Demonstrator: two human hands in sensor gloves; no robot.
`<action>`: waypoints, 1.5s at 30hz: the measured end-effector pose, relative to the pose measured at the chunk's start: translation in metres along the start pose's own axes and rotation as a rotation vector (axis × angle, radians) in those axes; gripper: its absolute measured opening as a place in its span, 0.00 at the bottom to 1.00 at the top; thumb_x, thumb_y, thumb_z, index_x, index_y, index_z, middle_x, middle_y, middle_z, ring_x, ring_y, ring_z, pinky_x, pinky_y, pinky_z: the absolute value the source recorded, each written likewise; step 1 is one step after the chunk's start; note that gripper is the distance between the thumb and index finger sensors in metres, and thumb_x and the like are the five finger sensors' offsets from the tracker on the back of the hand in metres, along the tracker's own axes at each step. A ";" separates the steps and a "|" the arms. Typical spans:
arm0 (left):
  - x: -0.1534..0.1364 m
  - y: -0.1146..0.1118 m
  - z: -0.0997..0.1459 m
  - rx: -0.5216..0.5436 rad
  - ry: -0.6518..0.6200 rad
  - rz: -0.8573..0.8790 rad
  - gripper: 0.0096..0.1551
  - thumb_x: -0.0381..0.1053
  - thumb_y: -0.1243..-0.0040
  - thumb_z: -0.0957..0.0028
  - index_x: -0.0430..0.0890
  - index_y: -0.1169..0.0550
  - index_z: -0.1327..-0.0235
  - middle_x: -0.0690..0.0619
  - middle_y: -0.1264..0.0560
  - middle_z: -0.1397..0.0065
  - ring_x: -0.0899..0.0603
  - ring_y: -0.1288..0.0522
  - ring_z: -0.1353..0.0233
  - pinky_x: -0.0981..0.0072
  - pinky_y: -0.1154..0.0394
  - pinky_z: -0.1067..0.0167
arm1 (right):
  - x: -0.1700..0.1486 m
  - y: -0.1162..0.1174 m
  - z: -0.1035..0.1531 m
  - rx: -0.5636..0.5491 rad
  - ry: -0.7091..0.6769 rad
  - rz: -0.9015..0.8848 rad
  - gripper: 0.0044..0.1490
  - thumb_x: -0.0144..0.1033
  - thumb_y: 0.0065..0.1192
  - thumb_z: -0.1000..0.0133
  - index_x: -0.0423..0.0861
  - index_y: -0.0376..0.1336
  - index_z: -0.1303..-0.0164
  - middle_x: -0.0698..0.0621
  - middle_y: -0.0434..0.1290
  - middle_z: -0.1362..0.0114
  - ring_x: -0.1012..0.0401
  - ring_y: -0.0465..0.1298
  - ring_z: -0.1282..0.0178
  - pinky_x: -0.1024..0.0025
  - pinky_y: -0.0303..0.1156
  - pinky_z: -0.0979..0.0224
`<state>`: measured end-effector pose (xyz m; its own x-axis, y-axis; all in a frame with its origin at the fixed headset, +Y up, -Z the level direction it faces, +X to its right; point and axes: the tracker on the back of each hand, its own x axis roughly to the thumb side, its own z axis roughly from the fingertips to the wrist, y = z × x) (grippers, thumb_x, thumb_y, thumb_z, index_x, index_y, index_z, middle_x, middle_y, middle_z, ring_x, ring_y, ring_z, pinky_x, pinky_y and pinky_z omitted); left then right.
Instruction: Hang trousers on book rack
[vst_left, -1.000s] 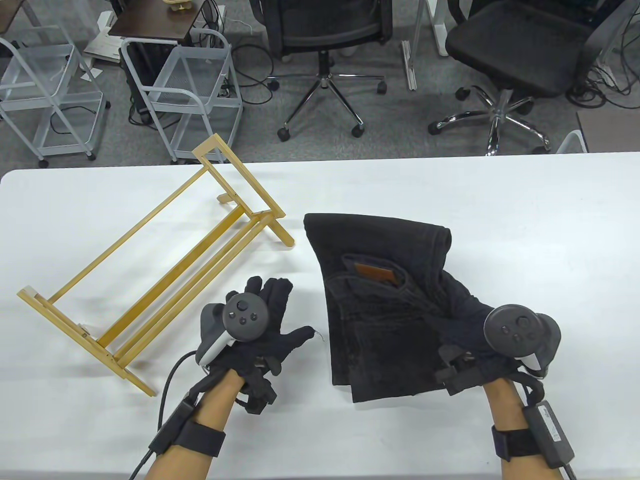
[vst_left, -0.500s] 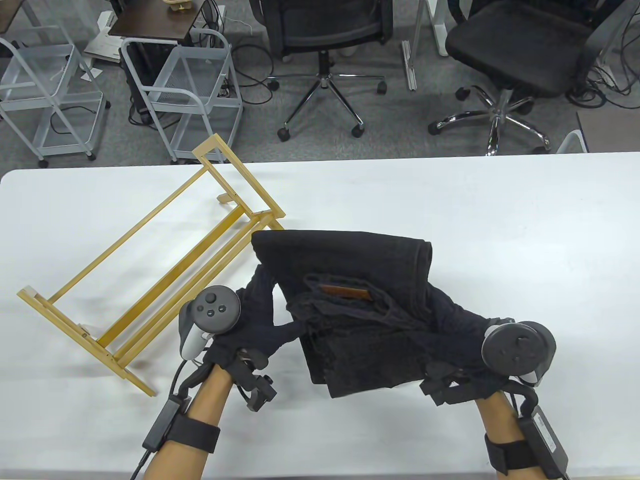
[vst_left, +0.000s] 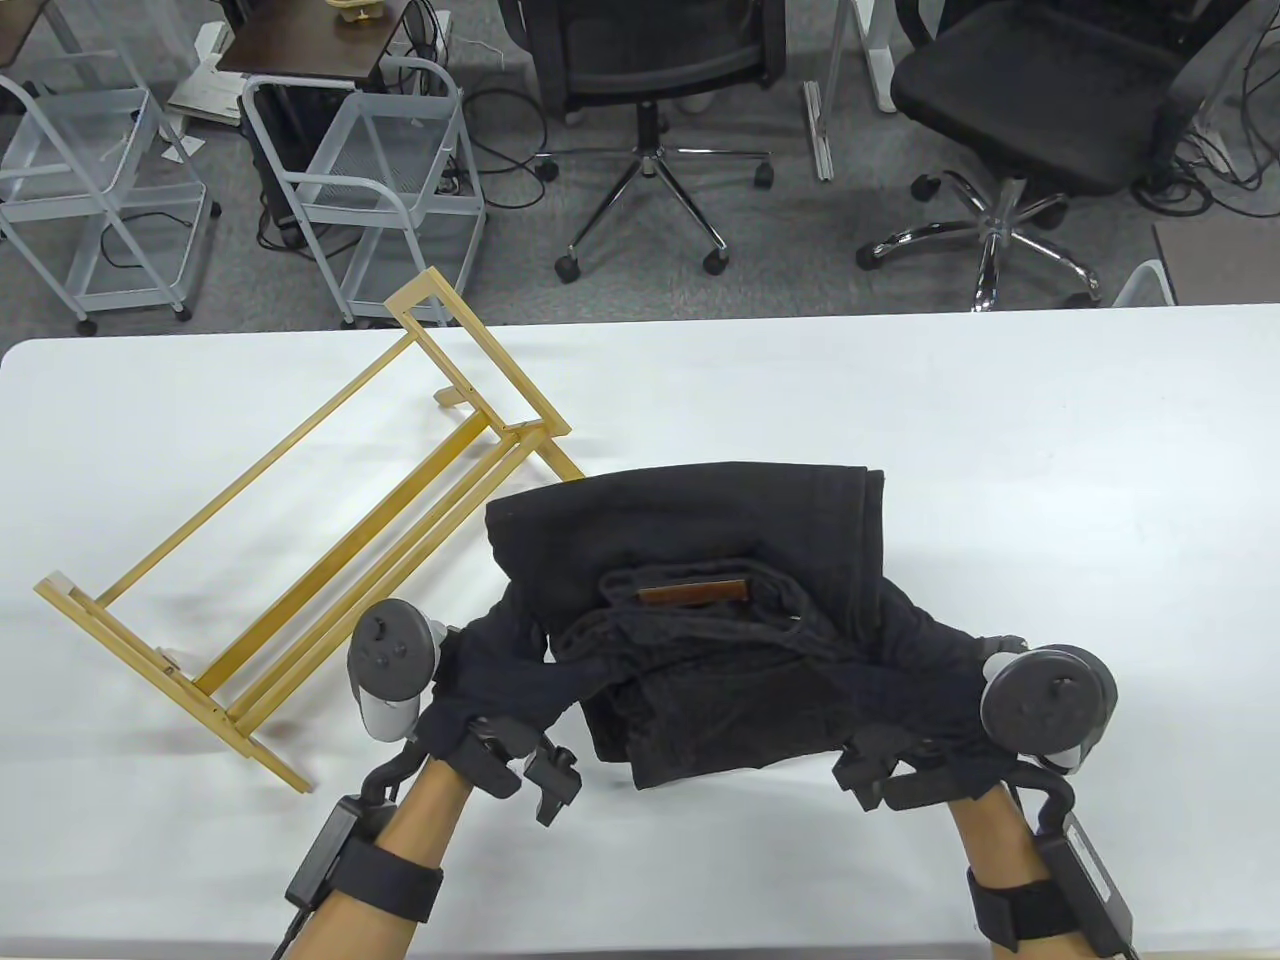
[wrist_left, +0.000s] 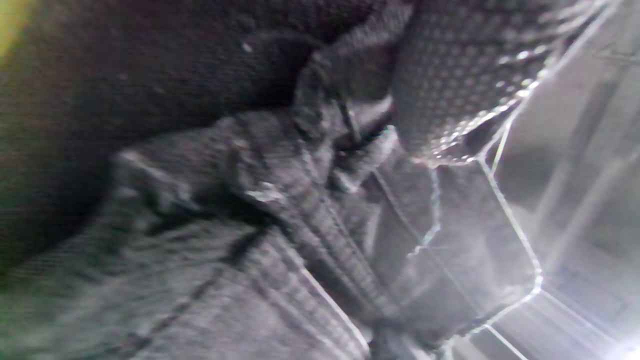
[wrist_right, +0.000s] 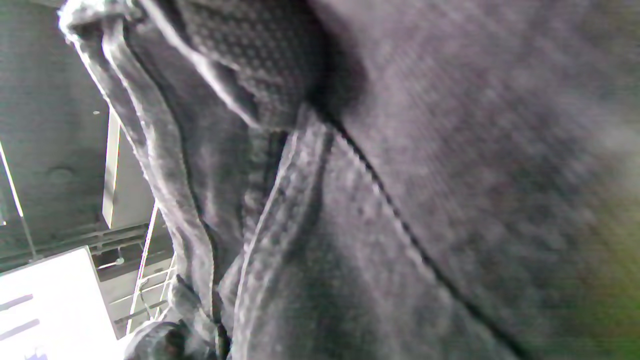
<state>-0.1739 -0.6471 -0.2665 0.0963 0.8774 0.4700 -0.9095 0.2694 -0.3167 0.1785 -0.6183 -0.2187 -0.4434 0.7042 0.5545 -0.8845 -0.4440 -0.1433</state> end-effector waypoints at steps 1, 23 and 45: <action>0.003 -0.002 0.001 0.006 -0.015 0.006 0.48 0.59 0.21 0.67 0.59 0.37 0.36 0.57 0.29 0.24 0.39 0.24 0.23 0.31 0.36 0.28 | 0.000 0.001 0.000 -0.004 0.002 -0.006 0.43 0.35 0.78 0.58 0.56 0.57 0.36 0.56 0.69 0.26 0.54 0.87 0.42 0.57 0.87 0.45; 0.033 0.009 0.012 0.226 -0.069 -0.248 0.45 0.51 0.25 0.58 0.56 0.39 0.30 0.52 0.19 0.35 0.41 0.11 0.51 0.43 0.22 0.40 | -0.009 0.051 0.007 0.134 0.069 -0.111 0.51 0.35 0.74 0.56 0.41 0.47 0.30 0.41 0.60 0.23 0.46 0.81 0.37 0.50 0.82 0.43; 0.067 0.028 0.016 0.329 -0.108 -0.369 0.38 0.47 0.23 0.59 0.55 0.31 0.35 0.49 0.15 0.41 0.39 0.08 0.59 0.43 0.17 0.46 | -0.037 0.065 0.008 0.295 0.203 -0.034 0.69 0.57 0.70 0.56 0.31 0.35 0.29 0.30 0.48 0.20 0.34 0.67 0.27 0.34 0.67 0.35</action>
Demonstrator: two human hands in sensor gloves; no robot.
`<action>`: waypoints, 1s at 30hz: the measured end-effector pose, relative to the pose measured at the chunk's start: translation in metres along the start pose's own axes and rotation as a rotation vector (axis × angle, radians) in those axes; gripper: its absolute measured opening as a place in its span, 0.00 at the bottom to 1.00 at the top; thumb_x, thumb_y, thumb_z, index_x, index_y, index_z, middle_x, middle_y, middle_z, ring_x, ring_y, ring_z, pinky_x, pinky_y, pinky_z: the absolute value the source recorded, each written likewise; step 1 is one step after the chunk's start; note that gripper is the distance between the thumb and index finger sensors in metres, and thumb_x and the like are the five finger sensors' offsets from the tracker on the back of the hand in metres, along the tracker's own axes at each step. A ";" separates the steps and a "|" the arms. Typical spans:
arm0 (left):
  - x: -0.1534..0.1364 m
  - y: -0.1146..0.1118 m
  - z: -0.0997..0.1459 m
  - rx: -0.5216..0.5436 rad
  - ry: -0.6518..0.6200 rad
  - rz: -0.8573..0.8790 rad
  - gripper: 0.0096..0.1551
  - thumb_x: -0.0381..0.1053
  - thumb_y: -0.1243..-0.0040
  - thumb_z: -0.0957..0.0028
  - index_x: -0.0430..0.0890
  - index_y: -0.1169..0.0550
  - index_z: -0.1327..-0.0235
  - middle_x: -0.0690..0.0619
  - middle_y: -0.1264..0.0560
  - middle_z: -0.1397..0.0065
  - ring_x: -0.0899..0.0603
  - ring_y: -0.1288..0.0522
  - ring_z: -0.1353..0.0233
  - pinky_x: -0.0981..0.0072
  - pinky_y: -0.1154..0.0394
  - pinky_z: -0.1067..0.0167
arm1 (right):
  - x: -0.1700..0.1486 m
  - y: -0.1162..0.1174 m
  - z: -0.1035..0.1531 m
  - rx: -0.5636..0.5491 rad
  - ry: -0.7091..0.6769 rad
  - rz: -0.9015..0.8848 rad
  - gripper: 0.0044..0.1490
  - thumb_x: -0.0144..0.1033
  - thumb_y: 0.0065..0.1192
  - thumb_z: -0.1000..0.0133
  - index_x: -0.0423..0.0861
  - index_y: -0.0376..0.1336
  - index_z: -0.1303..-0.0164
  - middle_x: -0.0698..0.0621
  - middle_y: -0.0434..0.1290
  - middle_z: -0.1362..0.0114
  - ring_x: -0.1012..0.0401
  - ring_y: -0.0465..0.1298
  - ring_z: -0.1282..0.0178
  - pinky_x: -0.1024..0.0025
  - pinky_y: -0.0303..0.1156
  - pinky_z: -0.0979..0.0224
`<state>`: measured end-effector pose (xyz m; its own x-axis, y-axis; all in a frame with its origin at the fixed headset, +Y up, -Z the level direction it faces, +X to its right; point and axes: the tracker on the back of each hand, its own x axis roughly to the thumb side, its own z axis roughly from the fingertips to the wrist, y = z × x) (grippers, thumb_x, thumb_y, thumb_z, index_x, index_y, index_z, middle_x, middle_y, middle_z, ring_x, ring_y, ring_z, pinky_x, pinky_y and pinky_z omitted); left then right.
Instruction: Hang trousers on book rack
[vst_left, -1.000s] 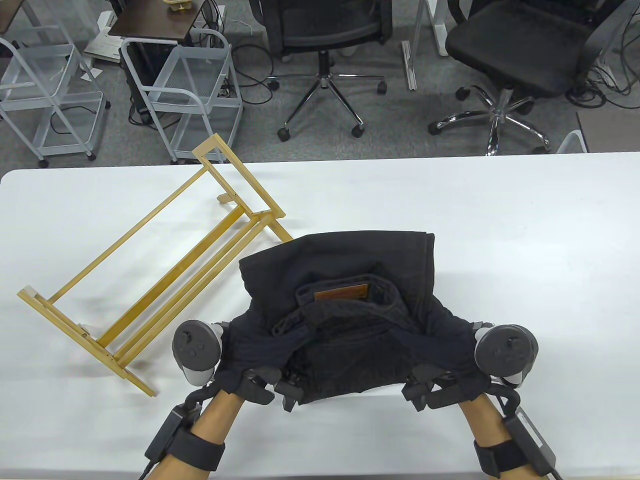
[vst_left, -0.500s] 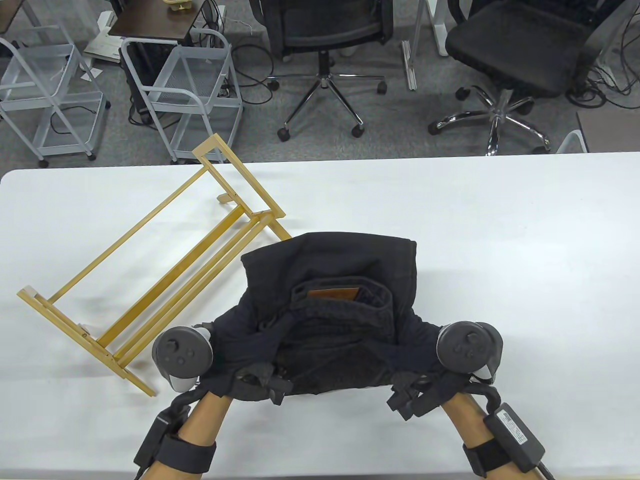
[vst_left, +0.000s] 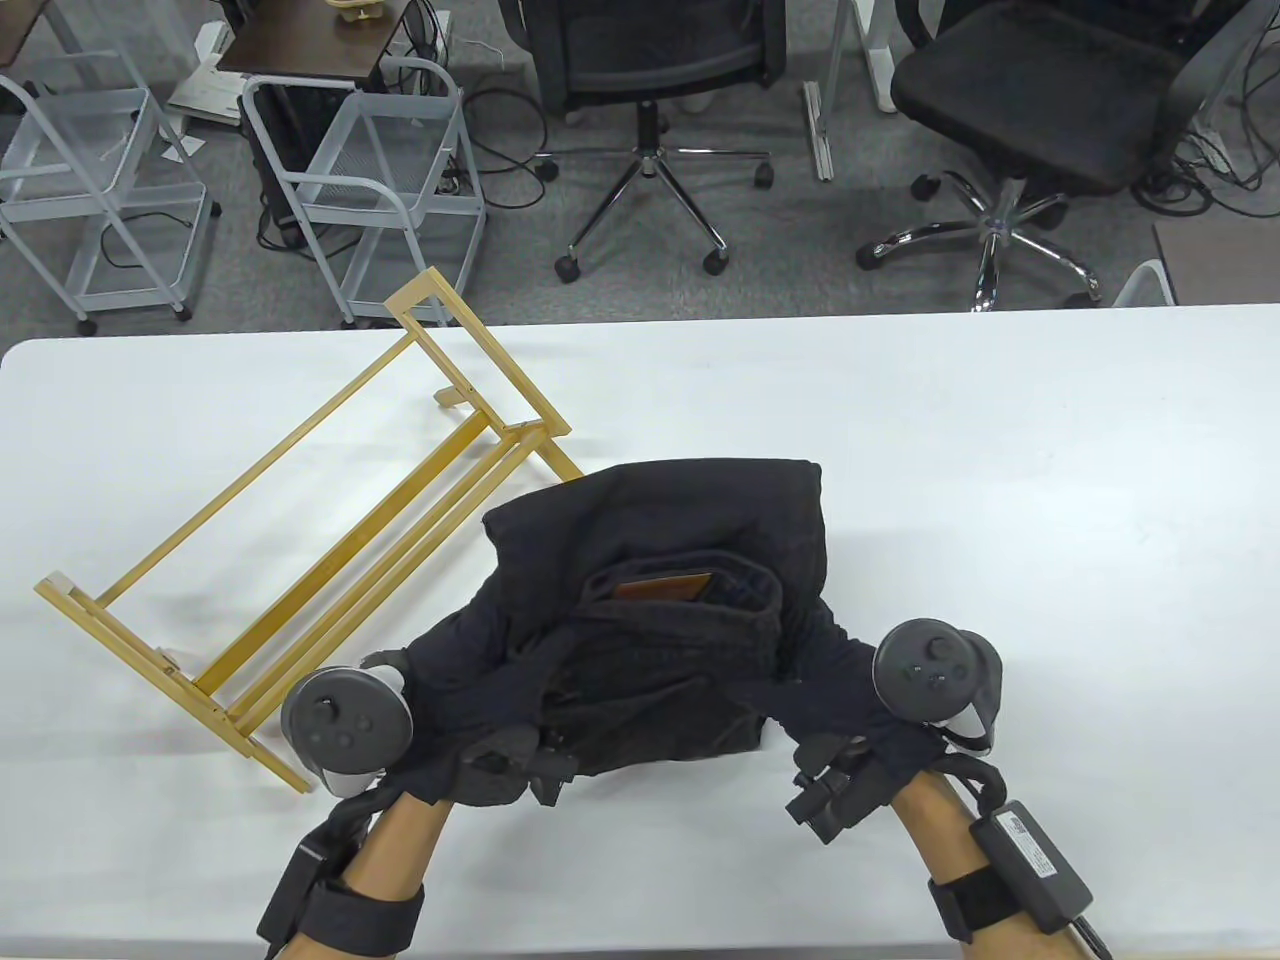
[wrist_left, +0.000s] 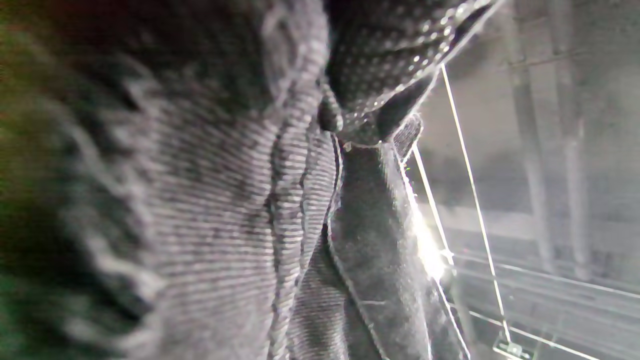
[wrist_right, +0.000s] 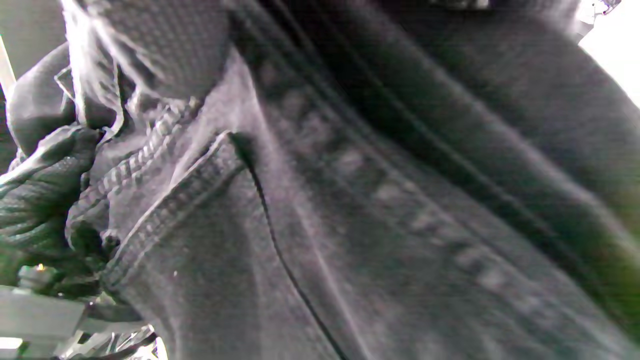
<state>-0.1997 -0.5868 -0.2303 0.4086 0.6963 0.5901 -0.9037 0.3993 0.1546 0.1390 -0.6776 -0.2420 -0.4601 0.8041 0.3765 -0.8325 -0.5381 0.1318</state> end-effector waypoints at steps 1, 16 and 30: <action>0.001 0.003 -0.001 0.012 0.001 -0.008 0.38 0.47 0.23 0.59 0.54 0.30 0.35 0.49 0.15 0.41 0.39 0.08 0.59 0.43 0.17 0.47 | -0.001 0.000 0.000 0.012 0.004 0.009 0.69 0.58 0.69 0.56 0.31 0.34 0.29 0.30 0.47 0.20 0.32 0.65 0.27 0.33 0.66 0.35; 0.017 0.073 -0.048 0.277 0.068 -0.141 0.38 0.47 0.23 0.58 0.54 0.30 0.35 0.49 0.16 0.40 0.39 0.07 0.59 0.42 0.16 0.46 | -0.008 -0.010 0.000 0.005 0.031 0.029 0.70 0.59 0.67 0.55 0.32 0.32 0.29 0.29 0.43 0.20 0.31 0.62 0.26 0.31 0.62 0.34; -0.005 0.125 -0.089 0.400 0.157 -0.294 0.37 0.47 0.23 0.58 0.55 0.30 0.35 0.50 0.16 0.39 0.39 0.07 0.58 0.42 0.16 0.45 | -0.013 -0.015 -0.001 0.015 0.057 0.027 0.69 0.59 0.66 0.55 0.33 0.32 0.28 0.30 0.42 0.19 0.31 0.63 0.26 0.31 0.63 0.34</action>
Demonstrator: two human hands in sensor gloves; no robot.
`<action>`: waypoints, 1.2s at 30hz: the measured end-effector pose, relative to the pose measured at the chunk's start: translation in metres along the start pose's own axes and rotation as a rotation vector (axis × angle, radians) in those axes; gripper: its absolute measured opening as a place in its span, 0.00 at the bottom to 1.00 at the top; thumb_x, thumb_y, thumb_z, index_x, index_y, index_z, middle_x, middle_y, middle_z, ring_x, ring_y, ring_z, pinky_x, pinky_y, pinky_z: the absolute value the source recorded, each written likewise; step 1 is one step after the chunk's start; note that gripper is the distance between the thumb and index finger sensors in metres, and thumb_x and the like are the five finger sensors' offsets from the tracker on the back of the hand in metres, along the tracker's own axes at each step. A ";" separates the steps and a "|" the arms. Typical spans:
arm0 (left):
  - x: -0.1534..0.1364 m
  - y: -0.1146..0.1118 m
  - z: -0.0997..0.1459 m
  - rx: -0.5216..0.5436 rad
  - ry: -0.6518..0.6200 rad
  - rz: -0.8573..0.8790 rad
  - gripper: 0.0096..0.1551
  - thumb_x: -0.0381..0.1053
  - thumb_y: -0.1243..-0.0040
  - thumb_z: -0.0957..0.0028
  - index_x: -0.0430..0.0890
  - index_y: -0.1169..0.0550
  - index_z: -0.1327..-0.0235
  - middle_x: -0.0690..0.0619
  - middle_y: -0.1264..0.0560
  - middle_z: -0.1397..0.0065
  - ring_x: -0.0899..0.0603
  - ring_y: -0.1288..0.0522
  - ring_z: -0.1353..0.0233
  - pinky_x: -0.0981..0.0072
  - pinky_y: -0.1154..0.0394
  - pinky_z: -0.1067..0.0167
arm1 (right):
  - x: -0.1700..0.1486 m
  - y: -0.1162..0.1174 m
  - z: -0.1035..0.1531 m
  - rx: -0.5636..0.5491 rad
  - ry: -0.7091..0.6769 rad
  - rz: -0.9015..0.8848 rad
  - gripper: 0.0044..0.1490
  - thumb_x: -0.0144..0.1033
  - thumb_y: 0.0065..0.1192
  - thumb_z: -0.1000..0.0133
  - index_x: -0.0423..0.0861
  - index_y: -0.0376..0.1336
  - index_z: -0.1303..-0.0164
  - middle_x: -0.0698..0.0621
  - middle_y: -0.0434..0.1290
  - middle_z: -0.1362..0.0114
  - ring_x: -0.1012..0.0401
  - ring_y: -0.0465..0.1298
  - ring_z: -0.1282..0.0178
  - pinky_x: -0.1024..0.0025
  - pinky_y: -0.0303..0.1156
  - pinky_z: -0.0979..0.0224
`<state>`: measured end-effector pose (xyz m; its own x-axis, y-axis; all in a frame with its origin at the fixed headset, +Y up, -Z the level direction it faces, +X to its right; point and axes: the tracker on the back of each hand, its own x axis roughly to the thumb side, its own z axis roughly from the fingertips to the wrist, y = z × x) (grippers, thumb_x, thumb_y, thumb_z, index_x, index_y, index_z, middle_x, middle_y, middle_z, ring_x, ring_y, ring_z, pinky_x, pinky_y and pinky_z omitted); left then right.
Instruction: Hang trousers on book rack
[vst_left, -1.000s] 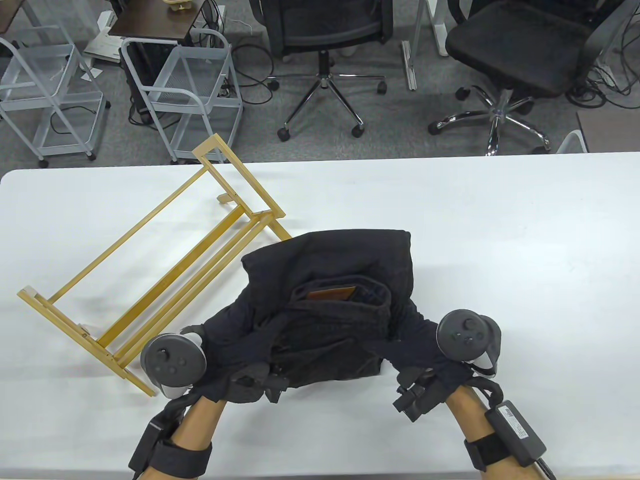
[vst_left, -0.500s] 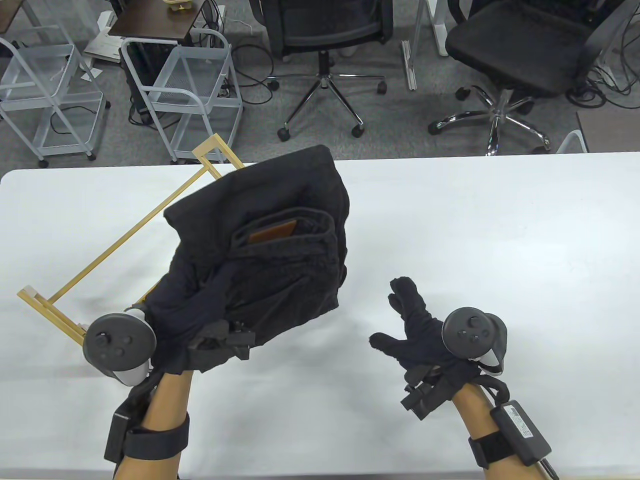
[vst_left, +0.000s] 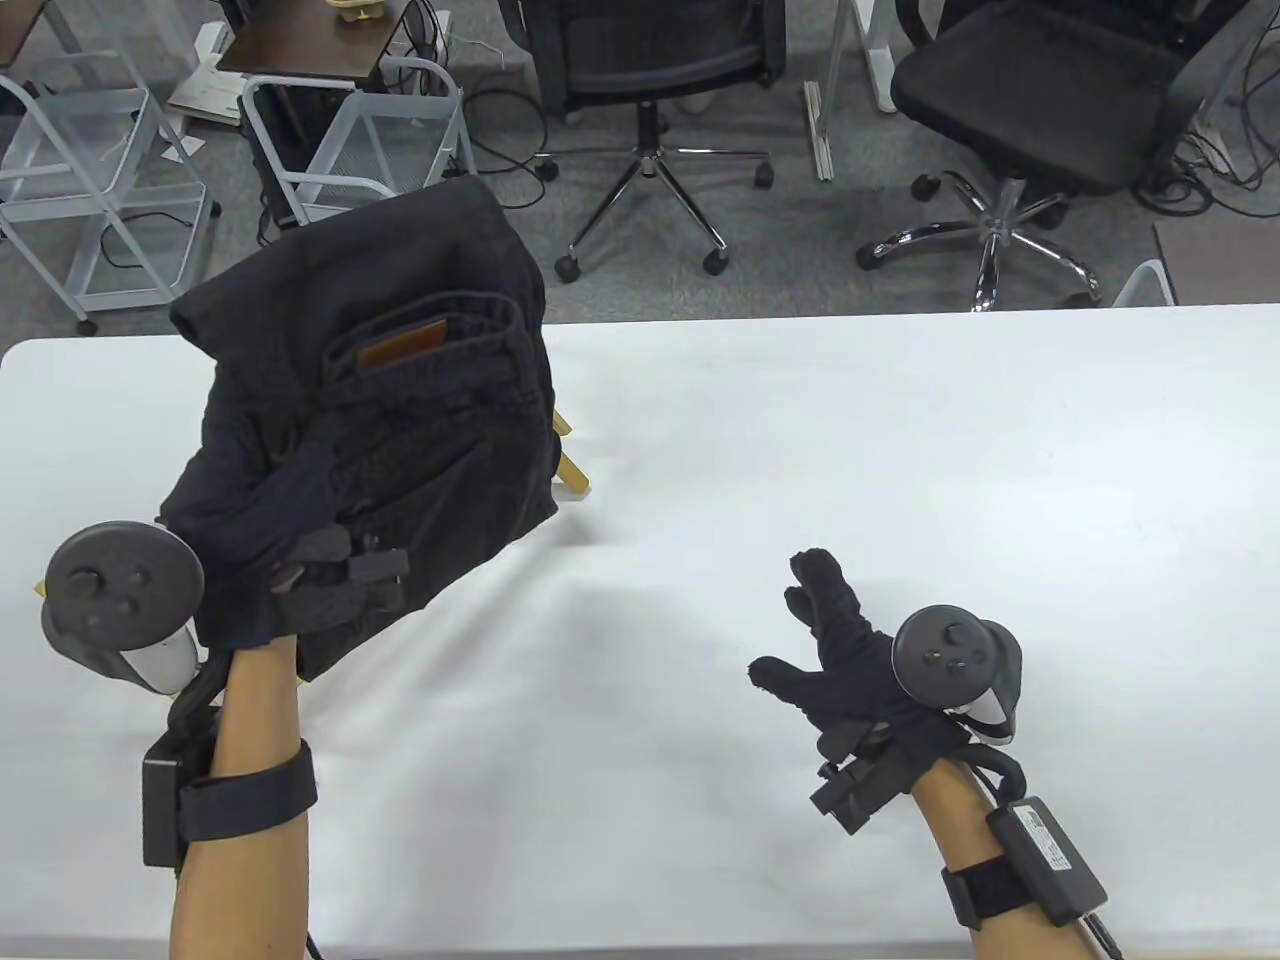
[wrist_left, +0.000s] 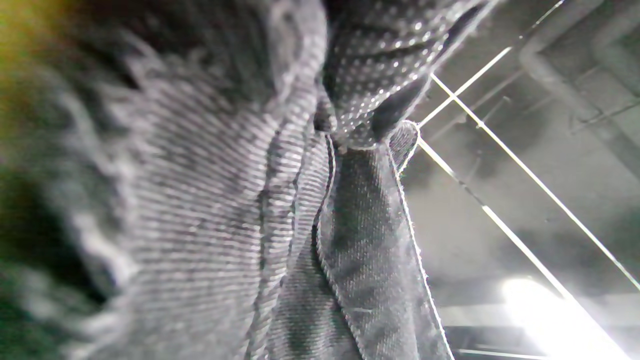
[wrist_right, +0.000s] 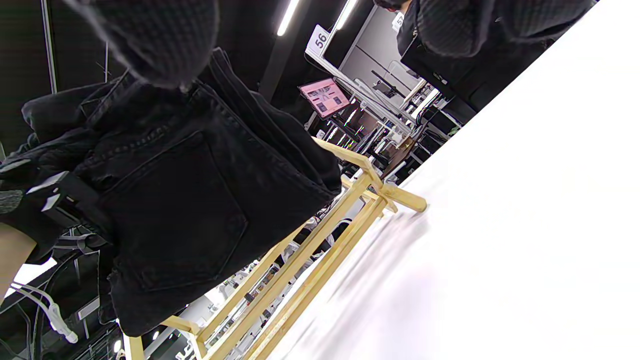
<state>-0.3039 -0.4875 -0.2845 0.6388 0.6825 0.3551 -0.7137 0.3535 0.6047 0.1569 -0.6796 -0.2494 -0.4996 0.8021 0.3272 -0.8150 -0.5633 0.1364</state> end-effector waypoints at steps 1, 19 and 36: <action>-0.003 0.001 -0.003 0.002 0.007 -0.002 0.37 0.47 0.23 0.58 0.55 0.30 0.35 0.50 0.16 0.39 0.39 0.07 0.58 0.42 0.17 0.45 | -0.001 -0.001 0.000 -0.001 0.003 -0.001 0.69 0.59 0.66 0.55 0.33 0.32 0.28 0.30 0.42 0.19 0.32 0.63 0.26 0.31 0.63 0.34; -0.084 -0.002 -0.030 0.056 0.287 -0.089 0.36 0.46 0.23 0.57 0.55 0.29 0.36 0.50 0.16 0.38 0.39 0.08 0.56 0.41 0.17 0.44 | -0.007 0.000 -0.001 0.050 0.046 -0.010 0.67 0.59 0.65 0.54 0.33 0.32 0.28 0.30 0.42 0.19 0.32 0.66 0.28 0.31 0.65 0.35; -0.130 -0.031 -0.019 0.029 0.270 -0.414 0.35 0.48 0.23 0.57 0.56 0.28 0.37 0.56 0.17 0.36 0.40 0.09 0.47 0.38 0.23 0.38 | -0.010 0.007 -0.004 0.123 0.070 -0.003 0.67 0.59 0.64 0.53 0.34 0.32 0.28 0.30 0.41 0.19 0.32 0.65 0.27 0.30 0.64 0.35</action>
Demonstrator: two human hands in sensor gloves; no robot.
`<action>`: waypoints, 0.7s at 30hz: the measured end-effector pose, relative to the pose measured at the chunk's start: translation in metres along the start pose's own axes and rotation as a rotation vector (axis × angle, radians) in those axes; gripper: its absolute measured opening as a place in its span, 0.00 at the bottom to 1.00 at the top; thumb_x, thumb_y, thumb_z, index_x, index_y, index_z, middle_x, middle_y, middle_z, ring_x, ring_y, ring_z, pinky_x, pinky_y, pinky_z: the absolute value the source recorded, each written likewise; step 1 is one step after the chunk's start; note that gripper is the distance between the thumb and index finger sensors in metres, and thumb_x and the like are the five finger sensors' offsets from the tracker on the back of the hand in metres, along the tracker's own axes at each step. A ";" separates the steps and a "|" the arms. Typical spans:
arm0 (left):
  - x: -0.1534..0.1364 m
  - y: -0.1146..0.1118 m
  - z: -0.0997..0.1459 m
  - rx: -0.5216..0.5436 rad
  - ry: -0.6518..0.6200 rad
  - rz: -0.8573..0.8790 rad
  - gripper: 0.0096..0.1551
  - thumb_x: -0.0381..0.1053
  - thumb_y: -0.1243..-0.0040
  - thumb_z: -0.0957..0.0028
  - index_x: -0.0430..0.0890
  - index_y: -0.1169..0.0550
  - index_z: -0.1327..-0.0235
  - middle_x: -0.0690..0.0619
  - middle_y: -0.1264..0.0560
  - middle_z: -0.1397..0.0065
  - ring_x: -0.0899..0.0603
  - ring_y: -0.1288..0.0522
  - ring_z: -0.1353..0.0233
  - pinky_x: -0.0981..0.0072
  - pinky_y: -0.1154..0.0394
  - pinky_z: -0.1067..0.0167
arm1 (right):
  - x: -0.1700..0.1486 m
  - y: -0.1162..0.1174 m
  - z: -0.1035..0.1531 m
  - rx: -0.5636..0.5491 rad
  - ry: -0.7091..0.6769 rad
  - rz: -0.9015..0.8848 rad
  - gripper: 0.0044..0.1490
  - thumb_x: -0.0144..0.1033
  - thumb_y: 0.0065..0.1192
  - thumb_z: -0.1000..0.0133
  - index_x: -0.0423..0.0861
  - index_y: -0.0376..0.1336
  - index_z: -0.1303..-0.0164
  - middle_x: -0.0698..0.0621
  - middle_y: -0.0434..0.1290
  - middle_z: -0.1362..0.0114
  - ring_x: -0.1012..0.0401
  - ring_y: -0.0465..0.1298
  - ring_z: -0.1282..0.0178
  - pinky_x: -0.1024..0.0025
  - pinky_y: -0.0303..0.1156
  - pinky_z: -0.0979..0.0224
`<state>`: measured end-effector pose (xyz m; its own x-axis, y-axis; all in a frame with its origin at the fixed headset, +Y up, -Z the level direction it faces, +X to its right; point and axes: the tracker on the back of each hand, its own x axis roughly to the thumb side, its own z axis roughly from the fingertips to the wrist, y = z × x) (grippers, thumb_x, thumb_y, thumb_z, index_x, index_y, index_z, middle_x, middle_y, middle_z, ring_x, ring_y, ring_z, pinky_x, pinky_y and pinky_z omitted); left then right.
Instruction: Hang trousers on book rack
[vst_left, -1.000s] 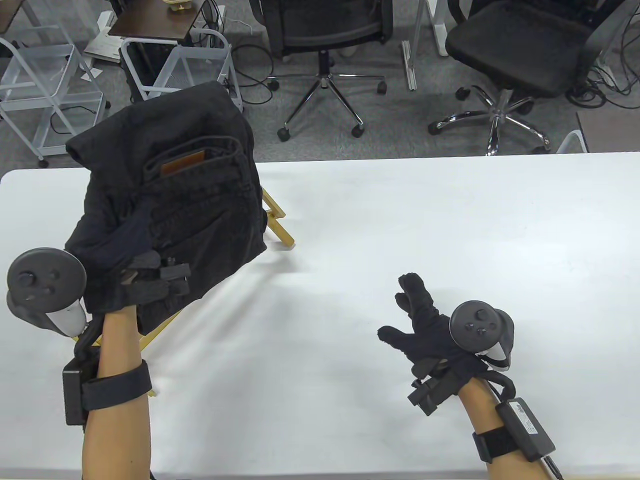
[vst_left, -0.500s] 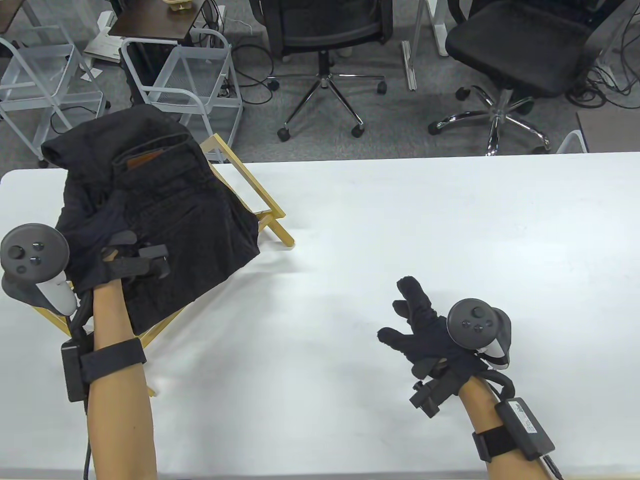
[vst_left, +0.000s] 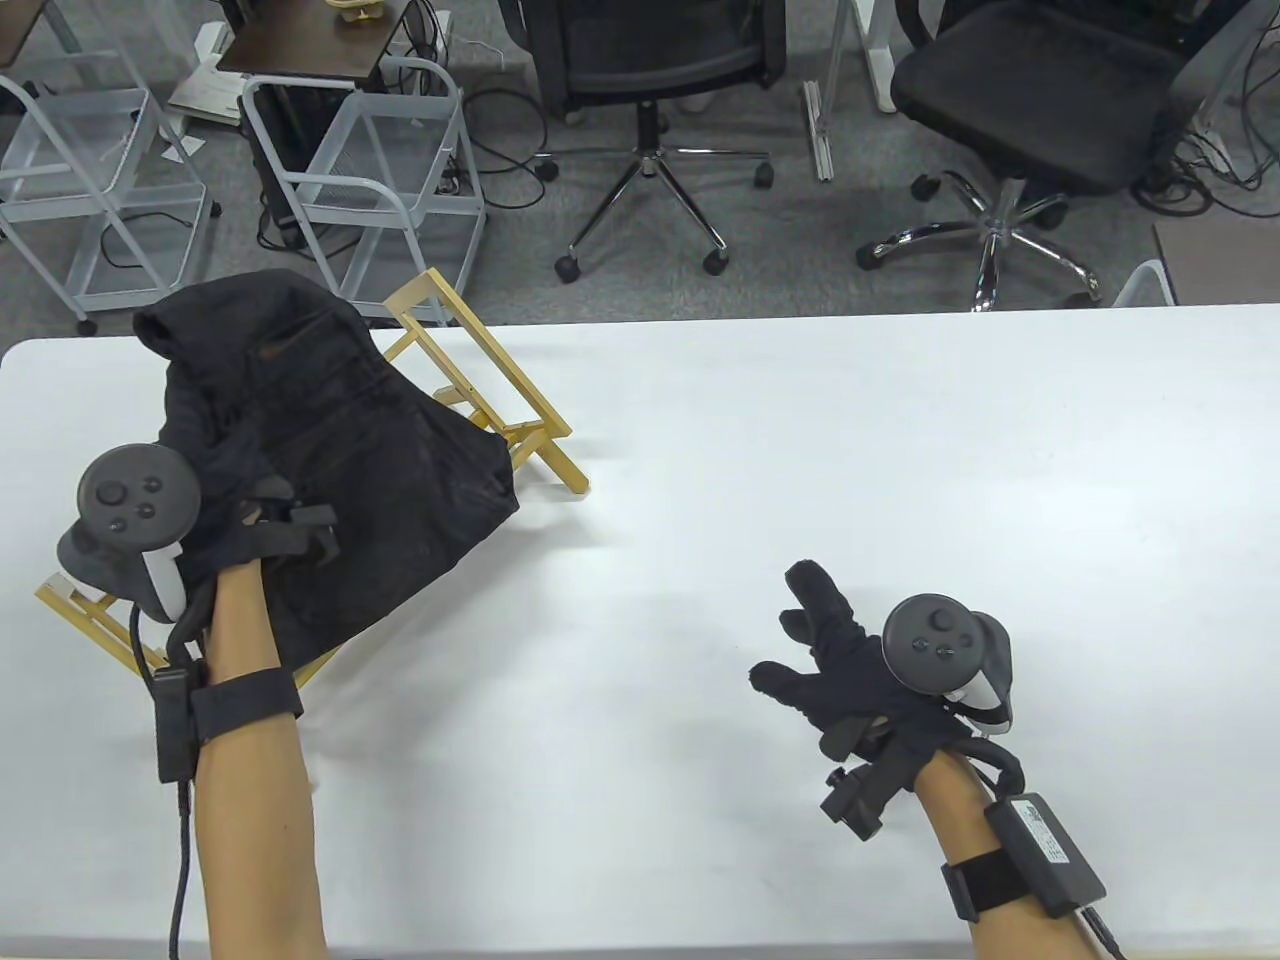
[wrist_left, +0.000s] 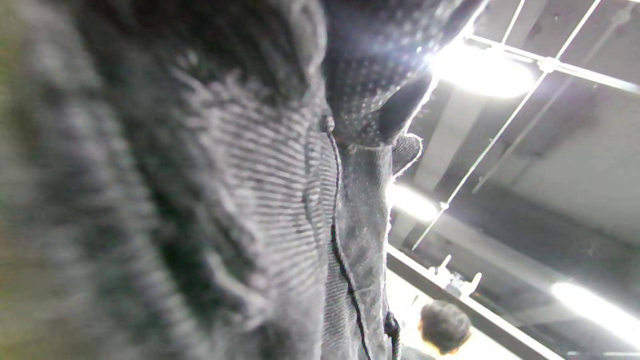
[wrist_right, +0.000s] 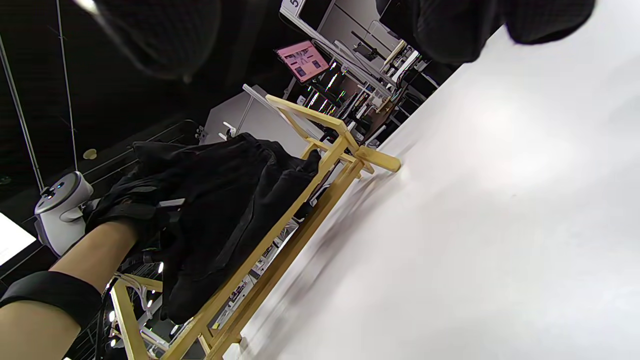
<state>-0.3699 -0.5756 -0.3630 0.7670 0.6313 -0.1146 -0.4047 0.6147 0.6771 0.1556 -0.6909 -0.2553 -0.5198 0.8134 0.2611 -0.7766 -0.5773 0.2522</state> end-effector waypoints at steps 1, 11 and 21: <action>-0.001 -0.002 0.000 -0.007 -0.006 -0.012 0.35 0.49 0.23 0.57 0.56 0.28 0.37 0.57 0.17 0.36 0.42 0.11 0.43 0.36 0.25 0.36 | 0.000 0.000 0.000 0.001 -0.001 0.000 0.67 0.59 0.64 0.53 0.34 0.32 0.28 0.30 0.41 0.19 0.32 0.65 0.27 0.30 0.64 0.35; -0.024 -0.017 0.007 -0.115 0.086 -0.080 0.35 0.49 0.26 0.56 0.55 0.29 0.35 0.57 0.20 0.30 0.39 0.26 0.22 0.28 0.43 0.27 | 0.001 0.003 -0.002 0.024 -0.001 0.001 0.67 0.59 0.64 0.53 0.34 0.32 0.27 0.31 0.40 0.19 0.32 0.64 0.26 0.30 0.63 0.35; -0.030 -0.014 0.008 -0.238 0.393 -0.275 0.34 0.49 0.26 0.55 0.52 0.28 0.35 0.48 0.30 0.21 0.31 0.43 0.16 0.26 0.55 0.28 | 0.002 0.004 -0.002 0.028 -0.011 0.001 0.67 0.59 0.64 0.53 0.34 0.32 0.27 0.30 0.39 0.19 0.31 0.63 0.27 0.30 0.63 0.34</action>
<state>-0.3829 -0.6071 -0.3635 0.6353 0.5329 -0.5589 -0.3515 0.8440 0.4052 0.1506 -0.6911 -0.2558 -0.5165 0.8121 0.2713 -0.7658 -0.5799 0.2779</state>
